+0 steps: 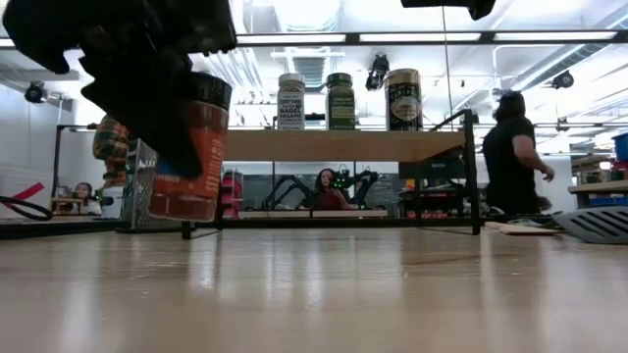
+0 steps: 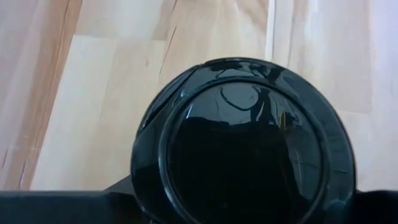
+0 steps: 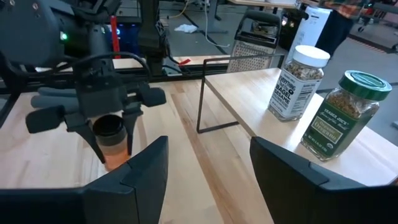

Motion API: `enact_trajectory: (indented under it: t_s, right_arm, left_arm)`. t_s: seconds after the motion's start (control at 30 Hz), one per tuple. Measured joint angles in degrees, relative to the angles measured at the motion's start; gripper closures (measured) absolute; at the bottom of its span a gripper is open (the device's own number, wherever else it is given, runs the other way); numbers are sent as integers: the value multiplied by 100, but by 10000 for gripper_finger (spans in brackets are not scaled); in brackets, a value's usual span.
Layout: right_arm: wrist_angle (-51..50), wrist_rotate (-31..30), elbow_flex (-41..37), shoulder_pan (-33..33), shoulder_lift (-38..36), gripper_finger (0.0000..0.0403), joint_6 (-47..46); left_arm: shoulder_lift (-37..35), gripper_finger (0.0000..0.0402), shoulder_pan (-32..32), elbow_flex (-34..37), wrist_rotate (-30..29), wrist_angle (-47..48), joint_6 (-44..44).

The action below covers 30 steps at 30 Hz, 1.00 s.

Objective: Shelf spices
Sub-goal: Remove the black seasoning bottle from the shelf

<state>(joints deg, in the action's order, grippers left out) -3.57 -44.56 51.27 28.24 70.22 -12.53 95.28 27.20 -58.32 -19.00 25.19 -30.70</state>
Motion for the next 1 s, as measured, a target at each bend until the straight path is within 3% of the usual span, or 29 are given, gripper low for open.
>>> enact_trajectory:
  t_s: [0.5, 0.83, 1.0]
  right_arm:
    - [0, 139, 0, 1, 2, 197, -17]
    - [0, 154, 0, 1, 4, 185, -43]
    - [0, 155, 0, 1, 4, 183, -53]
  left_arm:
    - [57, 192, -2, 159, 86, -118, -208]
    - [-12, 116, -14, 159, 204, -45, -177]
    - [-451, 94, -63, 51, 197, 85, -85]
